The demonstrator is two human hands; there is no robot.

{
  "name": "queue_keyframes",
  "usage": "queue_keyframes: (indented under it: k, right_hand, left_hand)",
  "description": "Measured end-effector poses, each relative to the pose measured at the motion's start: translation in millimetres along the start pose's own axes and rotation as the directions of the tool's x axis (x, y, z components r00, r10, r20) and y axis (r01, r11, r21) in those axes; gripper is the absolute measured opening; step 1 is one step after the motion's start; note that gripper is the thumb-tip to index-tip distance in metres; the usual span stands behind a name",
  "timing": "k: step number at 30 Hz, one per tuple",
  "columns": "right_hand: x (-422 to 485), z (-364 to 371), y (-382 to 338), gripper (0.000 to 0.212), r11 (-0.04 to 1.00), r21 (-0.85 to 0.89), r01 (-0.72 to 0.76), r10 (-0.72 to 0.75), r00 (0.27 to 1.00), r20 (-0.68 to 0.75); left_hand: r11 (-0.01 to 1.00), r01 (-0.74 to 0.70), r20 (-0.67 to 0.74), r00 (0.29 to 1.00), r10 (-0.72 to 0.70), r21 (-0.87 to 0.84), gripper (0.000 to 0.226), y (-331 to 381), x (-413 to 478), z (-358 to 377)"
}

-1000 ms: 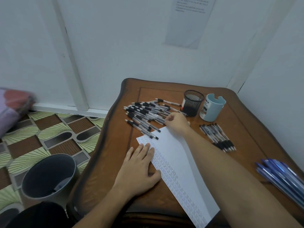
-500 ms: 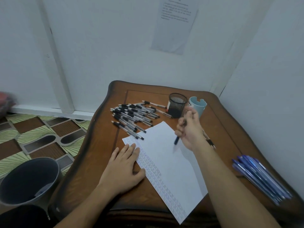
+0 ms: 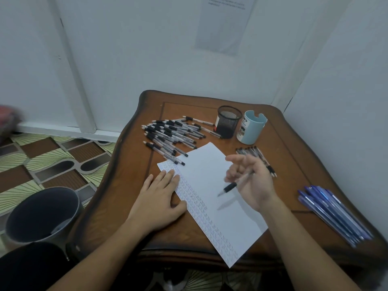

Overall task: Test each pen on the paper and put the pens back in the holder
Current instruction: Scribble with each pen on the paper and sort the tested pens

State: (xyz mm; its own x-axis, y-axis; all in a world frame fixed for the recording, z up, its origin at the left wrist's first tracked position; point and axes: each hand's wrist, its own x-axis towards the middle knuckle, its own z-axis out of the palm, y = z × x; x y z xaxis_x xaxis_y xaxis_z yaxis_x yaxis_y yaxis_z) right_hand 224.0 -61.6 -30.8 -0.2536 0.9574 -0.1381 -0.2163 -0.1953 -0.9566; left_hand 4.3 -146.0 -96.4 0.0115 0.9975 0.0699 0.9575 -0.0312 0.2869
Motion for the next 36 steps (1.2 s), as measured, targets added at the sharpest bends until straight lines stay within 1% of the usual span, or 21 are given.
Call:
queue_keyframes:
  k: [2, 3, 4, 5, 6, 8, 9, 11, 13, 15, 16, 17, 19, 21, 26, 36]
  right_hand:
    - [-5, -8, 11, 0.07, 0.993, -0.096, -0.069, 0.067, 0.997, -0.022]
    - [-6, -12, 17, 0.073, 0.987, -0.134, -0.088, 0.086, 0.996, -0.022]
    - [-10, -11, 22, 0.071, 0.985, -0.14, -0.099, 0.099, 0.995, -0.008]
    - [-10, -14, 28, 0.064, 0.987, -0.14, -0.081, 0.084, 0.996, 0.02]
    - [-12, -13, 30, 0.053, 0.988, -0.147, -0.052, 0.062, 0.996, 0.064]
    - [-12, -10, 34, 0.025, 0.985, -0.175, 0.01, 0.016, 0.989, 0.146]
    - [-10, -10, 38, 0.017, 0.981, -0.194, 0.025, 0.006, 0.987, 0.158]
    - [-8, -7, 43, 0.021, 0.968, -0.247, 0.046, -0.006, 0.987, 0.16]
    - [-7, -6, 48, 0.025, 0.964, -0.258, 0.066, -0.01, 0.977, 0.214]
    - [-7, -6, 51, 0.021, 0.967, -0.248, 0.052, 0.018, 0.961, 0.275]
    - [-7, -5, 52, 0.018, 0.967, -0.252, 0.043, 0.029, 0.96, 0.278]
    - [-7, -6, 55, 0.022, 0.964, -0.26, 0.045, 0.026, 0.964, 0.265]
    - [-4, -6, 63, 0.038, 0.953, -0.297, 0.055, 0.004, 0.981, 0.193]
    - [-3, -7, 69, 0.046, 0.929, -0.362, 0.077, -0.025, 0.989, 0.148]
    - [-2, -9, 78, 0.036, 0.877, -0.47, 0.095, -0.022, 0.987, 0.158]
    - [-4, -10, 80, 0.037, 0.838, -0.526, 0.144, -0.053, 0.981, 0.185]
  left_hand:
    - [1.0, -0.001, 0.009, 1.0, 0.001, 0.01, 0.09, 0, -1, 0]
    - [1.0, 0.0, 0.011, 1.0, 0.0, 0.013, 0.09, 0, -1, 0]
    - [1.0, 0.001, 0.011, 1.0, -0.002, 0.011, 0.09, 0, -1, 0]
    - [1.0, 0.003, 0.009, 1.0, -0.003, 0.006, 0.089, -1, -1, 0]
    - [1.0, 0.002, 0.01, 1.0, -0.002, 0.003, 0.088, -1, -1, 0]
    - [1.0, 0.0, 0.016, 1.0, 0.0, 0.006, 0.085, -1, -1, 2]
    - [1.0, -0.001, 0.018, 1.0, 0.001, 0.007, 0.084, -1, 0, 2]
    - [1.0, -0.003, 0.019, 1.0, 0.003, 0.003, 0.084, -1, 0, 3]
    - [1.0, -0.004, 0.023, 1.0, 0.004, 0.005, 0.083, -1, 0, 3]
    - [1.0, -0.005, 0.022, 1.0, 0.005, 0.002, 0.083, -2, 1, 3]
    - [1.0, -0.005, 0.018, 1.0, 0.005, -0.003, 0.082, -2, 1, 4]
    - [1.0, -0.005, 0.014, 1.0, 0.005, -0.006, 0.082, -2, 1, 4]
    - [1.0, -0.001, 0.009, 1.0, 0.001, 0.003, 0.083, -2, 1, 5]
    - [1.0, -0.002, 0.011, 1.0, 0.002, 0.011, 0.083, -2, 1, 5]
    - [1.0, -0.008, 0.013, 1.0, 0.008, -0.003, 0.082, -2, 1, 5]
    - [1.0, -0.003, 0.023, 1.0, 0.003, 0.031, 0.083, -2, 1, 4]
